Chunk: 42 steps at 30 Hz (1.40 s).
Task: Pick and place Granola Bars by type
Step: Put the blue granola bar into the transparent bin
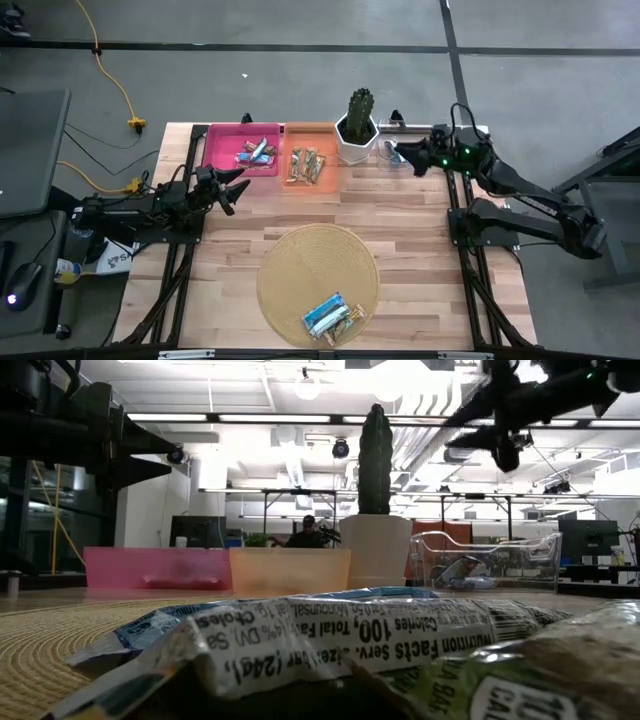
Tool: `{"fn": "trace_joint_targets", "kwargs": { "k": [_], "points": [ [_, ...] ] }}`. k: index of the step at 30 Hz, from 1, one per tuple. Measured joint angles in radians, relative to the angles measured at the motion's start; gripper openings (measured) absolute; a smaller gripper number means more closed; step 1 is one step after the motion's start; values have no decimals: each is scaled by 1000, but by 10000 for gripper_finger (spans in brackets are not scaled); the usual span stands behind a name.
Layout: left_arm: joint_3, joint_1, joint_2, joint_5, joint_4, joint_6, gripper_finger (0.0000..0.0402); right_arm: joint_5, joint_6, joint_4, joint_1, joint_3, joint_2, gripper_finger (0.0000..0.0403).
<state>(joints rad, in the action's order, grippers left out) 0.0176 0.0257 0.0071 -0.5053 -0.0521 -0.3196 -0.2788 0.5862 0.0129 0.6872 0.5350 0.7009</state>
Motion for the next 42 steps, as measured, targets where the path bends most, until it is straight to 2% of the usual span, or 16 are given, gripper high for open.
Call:
{"fn": "trace_joint_targets", "kwargs": {
  "k": [8,15,19,30,42],
  "points": [
    [0,0,0,0,0,0,245,2,-24,-2,-233,0,-88,151],
    [0,0,0,0,0,0,245,-69,-151,-30,-436,0,-92,151],
    [0,0,0,0,0,0,245,-63,-237,-20,-528,0,-91,151],
    [0,0,0,0,0,0,245,112,-335,-51,-748,0,-11,162],
    [0,0,0,0,0,0,245,218,-365,-160,-938,8,169,179]
  ]
}}
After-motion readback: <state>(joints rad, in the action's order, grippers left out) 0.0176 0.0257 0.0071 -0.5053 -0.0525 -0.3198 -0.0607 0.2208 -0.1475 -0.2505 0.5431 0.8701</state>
